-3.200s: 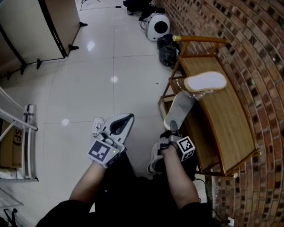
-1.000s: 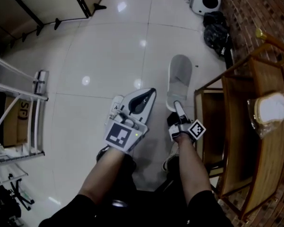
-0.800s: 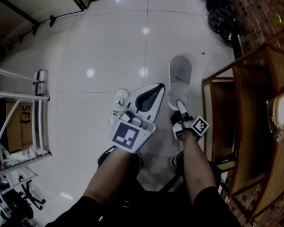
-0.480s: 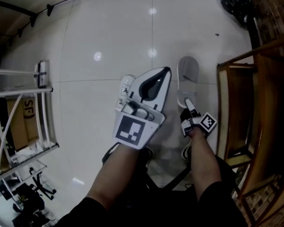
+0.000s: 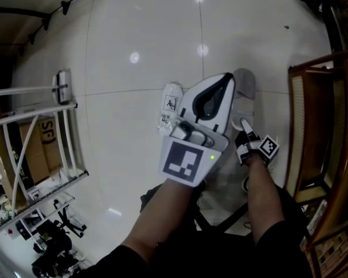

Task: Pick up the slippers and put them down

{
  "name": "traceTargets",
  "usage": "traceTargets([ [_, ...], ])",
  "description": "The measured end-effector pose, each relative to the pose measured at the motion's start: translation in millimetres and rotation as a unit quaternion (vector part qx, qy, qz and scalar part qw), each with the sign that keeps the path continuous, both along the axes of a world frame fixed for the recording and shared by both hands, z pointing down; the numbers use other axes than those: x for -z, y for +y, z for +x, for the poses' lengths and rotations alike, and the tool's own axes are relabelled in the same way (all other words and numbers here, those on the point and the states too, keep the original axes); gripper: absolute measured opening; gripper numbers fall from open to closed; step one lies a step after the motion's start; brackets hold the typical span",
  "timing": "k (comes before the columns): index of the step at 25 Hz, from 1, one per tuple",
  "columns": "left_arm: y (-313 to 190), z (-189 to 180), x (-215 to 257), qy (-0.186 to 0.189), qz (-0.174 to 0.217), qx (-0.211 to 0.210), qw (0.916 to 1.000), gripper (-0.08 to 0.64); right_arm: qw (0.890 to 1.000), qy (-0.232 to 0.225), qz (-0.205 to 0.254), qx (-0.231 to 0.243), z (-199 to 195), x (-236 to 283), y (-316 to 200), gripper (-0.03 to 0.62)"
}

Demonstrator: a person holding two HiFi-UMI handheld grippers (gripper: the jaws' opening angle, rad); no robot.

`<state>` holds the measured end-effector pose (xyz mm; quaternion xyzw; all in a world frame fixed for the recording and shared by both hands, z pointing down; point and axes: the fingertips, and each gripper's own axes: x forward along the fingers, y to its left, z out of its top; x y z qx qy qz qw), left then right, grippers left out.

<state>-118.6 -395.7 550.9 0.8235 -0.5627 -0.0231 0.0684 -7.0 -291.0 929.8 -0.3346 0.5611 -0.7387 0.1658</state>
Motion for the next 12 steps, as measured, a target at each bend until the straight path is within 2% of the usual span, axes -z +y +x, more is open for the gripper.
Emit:
traceTargets([
  [6, 1, 2, -10, -0.019, -0.013, -0.007, 0.9997, 0.005, 1.0, -0.02, -0.007, 0.013, -5, -6, 7, 0.075],
  [10, -1, 8, -10, -0.021, -0.014, -0.015, 0.9996, 0.005, 0.999, -0.008, -0.009, 0.029, -7, -16, 12, 0.089],
  [12, 0, 9, -12, -0.024, -0.018, -0.019, 0.9994, 0.005, 0.999, -0.004, -0.021, 0.032, -6, -21, 21, 0.181],
])
